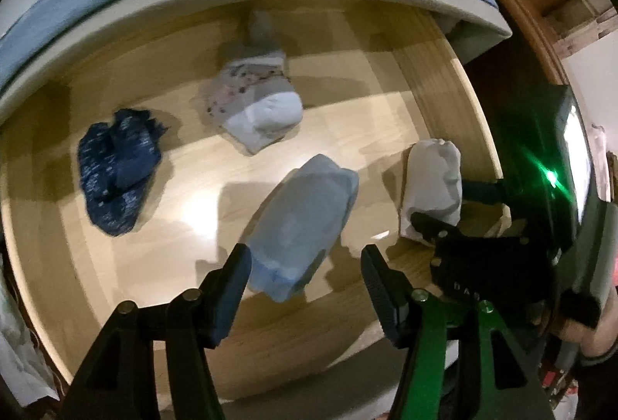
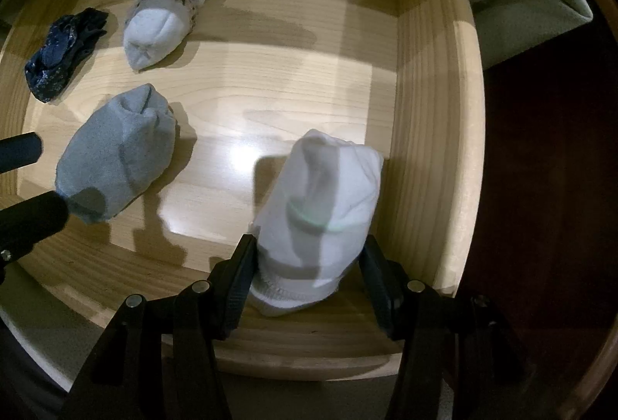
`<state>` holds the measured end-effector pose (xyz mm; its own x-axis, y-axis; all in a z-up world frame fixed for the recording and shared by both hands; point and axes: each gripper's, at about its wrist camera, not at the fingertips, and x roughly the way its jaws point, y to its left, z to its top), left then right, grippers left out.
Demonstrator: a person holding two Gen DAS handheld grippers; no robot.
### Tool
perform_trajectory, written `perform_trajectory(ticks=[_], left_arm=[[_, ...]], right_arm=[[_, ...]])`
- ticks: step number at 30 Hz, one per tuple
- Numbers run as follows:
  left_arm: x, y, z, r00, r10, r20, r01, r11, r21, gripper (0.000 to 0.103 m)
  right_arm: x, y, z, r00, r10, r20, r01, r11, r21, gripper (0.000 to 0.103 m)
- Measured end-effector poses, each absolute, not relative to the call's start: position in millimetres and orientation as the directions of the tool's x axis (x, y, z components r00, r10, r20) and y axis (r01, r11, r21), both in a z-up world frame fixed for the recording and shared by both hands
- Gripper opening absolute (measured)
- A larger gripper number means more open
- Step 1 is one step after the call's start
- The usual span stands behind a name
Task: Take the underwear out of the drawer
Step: 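Lower the left tool and grasp the light blue underwear while the right tool holds the white one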
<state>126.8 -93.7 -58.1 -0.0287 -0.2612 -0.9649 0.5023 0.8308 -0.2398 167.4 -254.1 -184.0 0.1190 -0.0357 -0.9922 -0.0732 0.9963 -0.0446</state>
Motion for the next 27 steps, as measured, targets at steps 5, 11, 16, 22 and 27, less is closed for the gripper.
perform_trajectory(ticks=[5,11,16,22,27], left_arm=[[134,-108,-71,-0.049,-0.219,-0.974,0.522,0.826,-0.212,0.061],[144,-115,-91,-0.069,-0.137,-0.988,0.534,0.832,-0.152,0.061],[147,-119,-102,-0.12,-0.115,-0.986,0.509,0.845,-0.161,0.061],[147,-126,-104,-0.092,-0.065,-0.994,0.502,0.859,-0.103,0.063],[149,-126,-104,-0.057,-0.025,-0.998,0.48,0.876,-0.05,0.06]], right_arm=[[167,-254,-184,0.12,-0.036,-0.992,-0.072,0.996,-0.045,0.051],[168,-254,-184,0.119,-0.036,-0.992,-0.072,0.996,-0.045,0.051],[169,-253,-184,0.119,-0.036,-0.992,-0.071,0.996,-0.044,0.051],[168,-253,-183,0.119,-0.036,-0.992,-0.07,0.997,-0.045,0.051],[169,-252,-183,0.119,-0.036,-0.992,-0.071,0.996,-0.045,0.051]])
